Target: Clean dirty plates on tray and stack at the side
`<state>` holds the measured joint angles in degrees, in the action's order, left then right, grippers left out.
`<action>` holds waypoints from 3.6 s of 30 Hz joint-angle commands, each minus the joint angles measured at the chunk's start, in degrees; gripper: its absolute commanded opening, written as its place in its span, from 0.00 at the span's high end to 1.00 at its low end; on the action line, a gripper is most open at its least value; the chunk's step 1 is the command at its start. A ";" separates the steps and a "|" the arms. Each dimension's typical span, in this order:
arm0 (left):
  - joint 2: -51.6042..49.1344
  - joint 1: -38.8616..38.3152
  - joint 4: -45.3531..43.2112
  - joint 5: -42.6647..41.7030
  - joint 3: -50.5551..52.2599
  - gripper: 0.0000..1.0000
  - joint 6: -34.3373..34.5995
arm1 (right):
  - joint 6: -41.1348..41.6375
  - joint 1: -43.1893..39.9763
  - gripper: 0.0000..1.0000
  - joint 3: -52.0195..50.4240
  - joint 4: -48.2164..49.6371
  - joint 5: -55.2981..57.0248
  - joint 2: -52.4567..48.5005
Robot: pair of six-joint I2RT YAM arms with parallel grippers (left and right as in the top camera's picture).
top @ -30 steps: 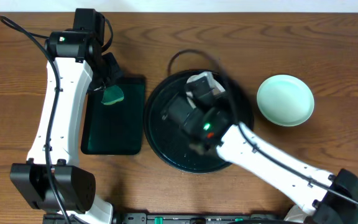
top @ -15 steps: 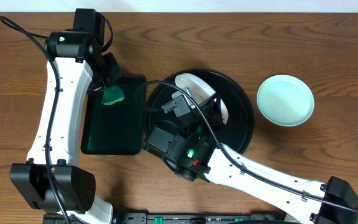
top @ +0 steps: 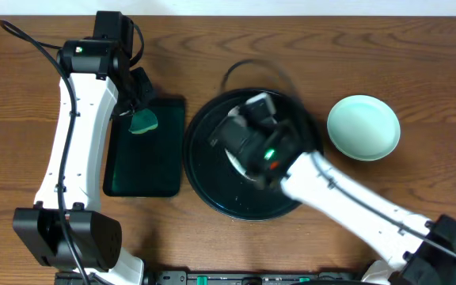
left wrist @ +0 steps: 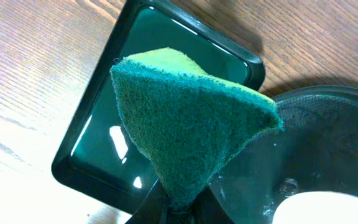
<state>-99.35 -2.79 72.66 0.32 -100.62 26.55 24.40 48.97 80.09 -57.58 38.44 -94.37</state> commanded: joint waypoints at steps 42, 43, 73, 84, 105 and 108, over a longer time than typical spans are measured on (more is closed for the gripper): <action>-0.63 0.00 -0.68 0.33 1.49 0.93 -2.99 | 0.28 -63.65 0.43 -19.15 19.04 -42.32 3.93; -0.63 0.00 -0.92 0.33 2.01 0.93 -3.45 | -0.98 -63.30 0.39 -18.75 19.02 -44.15 3.93; 0.07 -0.02 -22.91 0.96 32.63 0.28 -12.57 | -5.22 -42.91 0.01 0.09 5.66 -38.75 4.07; 10.32 -0.02 -8.63 -0.79 19.10 0.26 -12.55 | -15.41 -42.12 0.01 8.44 -1.60 -40.22 9.09; 12.87 -0.02 -8.63 -0.79 19.12 0.25 -12.52 | -17.20 -41.57 0.01 11.91 -20.92 -40.22 36.13; 12.87 -0.02 -8.63 -0.81 19.12 0.25 -12.55 | -18.78 -41.57 0.01 11.91 -24.41 -38.05 37.55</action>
<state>-86.19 -2.83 63.90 -0.12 -80.95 13.52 7.68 7.09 91.57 -80.31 -1.48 -57.91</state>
